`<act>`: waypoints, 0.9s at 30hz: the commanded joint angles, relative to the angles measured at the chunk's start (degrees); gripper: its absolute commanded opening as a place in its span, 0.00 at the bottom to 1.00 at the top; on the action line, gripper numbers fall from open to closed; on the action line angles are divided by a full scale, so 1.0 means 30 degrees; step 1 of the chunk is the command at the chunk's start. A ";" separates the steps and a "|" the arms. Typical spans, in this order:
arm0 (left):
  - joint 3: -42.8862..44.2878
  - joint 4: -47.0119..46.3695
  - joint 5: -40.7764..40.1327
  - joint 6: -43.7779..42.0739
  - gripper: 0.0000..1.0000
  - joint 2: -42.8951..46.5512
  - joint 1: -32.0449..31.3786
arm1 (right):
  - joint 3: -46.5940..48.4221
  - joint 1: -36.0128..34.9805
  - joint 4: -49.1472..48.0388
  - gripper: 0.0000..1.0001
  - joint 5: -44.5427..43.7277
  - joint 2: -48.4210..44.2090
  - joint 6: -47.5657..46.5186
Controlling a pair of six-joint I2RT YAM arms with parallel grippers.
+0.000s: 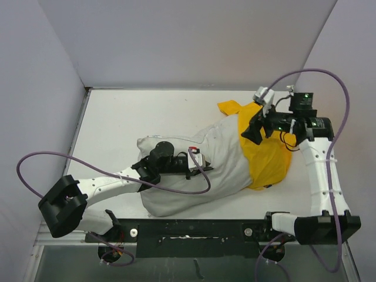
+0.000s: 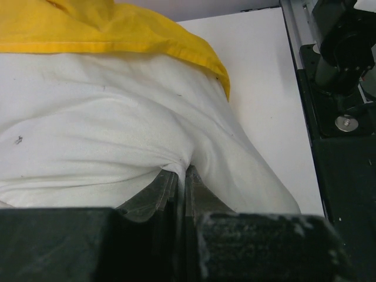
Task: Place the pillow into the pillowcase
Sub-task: Stuff the pillow into the pillowcase.
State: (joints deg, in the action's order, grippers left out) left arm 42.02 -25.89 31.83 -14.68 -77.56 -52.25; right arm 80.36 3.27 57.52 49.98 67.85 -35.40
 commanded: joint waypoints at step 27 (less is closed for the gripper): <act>0.0789 0.0602 0.0301 -0.2213 0.00 0.0531 -0.1223 | 0.8710 -0.6828 0.0796 0.00 -0.0807 0.8833 0.3467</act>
State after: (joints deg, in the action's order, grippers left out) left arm 41.50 -27.20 28.73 -16.12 -77.38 -56.47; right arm 95.29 -9.23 59.20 35.16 87.33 -26.87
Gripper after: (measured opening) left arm 0.034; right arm 0.031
